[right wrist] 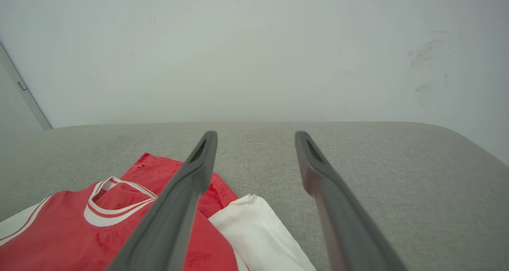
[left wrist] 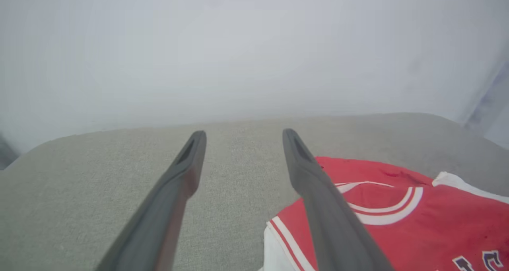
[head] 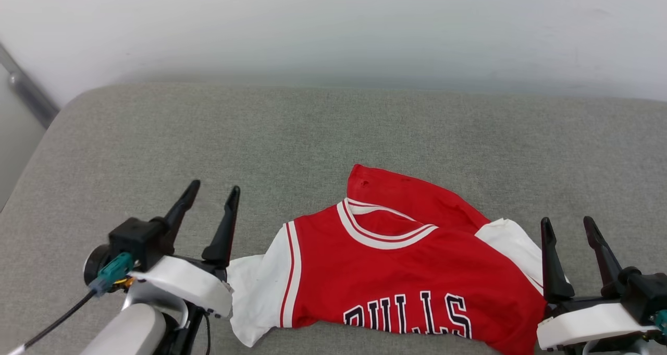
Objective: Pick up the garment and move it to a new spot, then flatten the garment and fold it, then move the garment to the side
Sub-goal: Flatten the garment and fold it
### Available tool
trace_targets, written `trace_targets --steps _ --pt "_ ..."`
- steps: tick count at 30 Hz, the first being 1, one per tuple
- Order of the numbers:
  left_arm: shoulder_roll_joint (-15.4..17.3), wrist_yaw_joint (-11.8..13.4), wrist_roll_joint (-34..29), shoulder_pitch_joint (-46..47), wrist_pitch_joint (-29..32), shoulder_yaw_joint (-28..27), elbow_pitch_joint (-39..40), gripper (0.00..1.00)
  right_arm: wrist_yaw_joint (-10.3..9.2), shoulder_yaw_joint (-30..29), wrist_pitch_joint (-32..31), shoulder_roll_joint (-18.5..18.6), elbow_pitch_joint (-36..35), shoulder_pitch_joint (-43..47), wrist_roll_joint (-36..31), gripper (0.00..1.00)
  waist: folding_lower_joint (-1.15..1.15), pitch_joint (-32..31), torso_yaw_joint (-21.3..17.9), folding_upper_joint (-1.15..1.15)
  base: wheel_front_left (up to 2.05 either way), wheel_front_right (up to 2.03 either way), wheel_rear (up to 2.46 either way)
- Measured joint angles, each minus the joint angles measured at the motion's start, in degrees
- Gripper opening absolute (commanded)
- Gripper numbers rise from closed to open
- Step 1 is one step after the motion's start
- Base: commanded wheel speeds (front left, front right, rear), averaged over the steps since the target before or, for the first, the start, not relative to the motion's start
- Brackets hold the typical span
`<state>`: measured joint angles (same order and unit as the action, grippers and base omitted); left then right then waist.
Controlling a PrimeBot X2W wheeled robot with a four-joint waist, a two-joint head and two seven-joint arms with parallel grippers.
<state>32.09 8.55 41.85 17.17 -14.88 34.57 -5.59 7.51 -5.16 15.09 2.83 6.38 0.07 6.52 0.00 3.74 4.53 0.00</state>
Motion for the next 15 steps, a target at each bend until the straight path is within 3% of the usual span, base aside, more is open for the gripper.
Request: trace_targets --steps 3,7,11,15 --pt "-4.16 1.03 -3.86 -3.83 -0.04 -7.97 4.33 1.0 0.0 -0.2 0.0 -0.01 -0.01 0.07 -0.07 1.0 0.0 -0.36 0.1 0.0 0.0 0.0 0.0" --pt "-9.07 -1.19 -11.1 -10.49 -0.19 -16.05 8.27 1.0 0.0 -0.51 0.0 0.0 0.05 0.31 -0.46 1.0 0.0 -0.56 0.14 0.0 0.0 0.0 0.0" --pt "-13.93 -3.79 -16.94 -14.85 -0.19 -19.01 9.47 1.0 0.0 0.77 -2.48 -0.04 -1.11 0.51 -2.03 1.0 0.0 -0.5 0.19 0.0 0.0 0.0 0.0" --pt "-16.9 -6.71 -21.48 -15.74 -0.19 -20.74 9.47 1.0 0.0 1.3 -12.05 0.79 -4.15 0.16 -1.26 1.0 0.0 0.11 0.78 0.0 0.0 0.0 0.0"
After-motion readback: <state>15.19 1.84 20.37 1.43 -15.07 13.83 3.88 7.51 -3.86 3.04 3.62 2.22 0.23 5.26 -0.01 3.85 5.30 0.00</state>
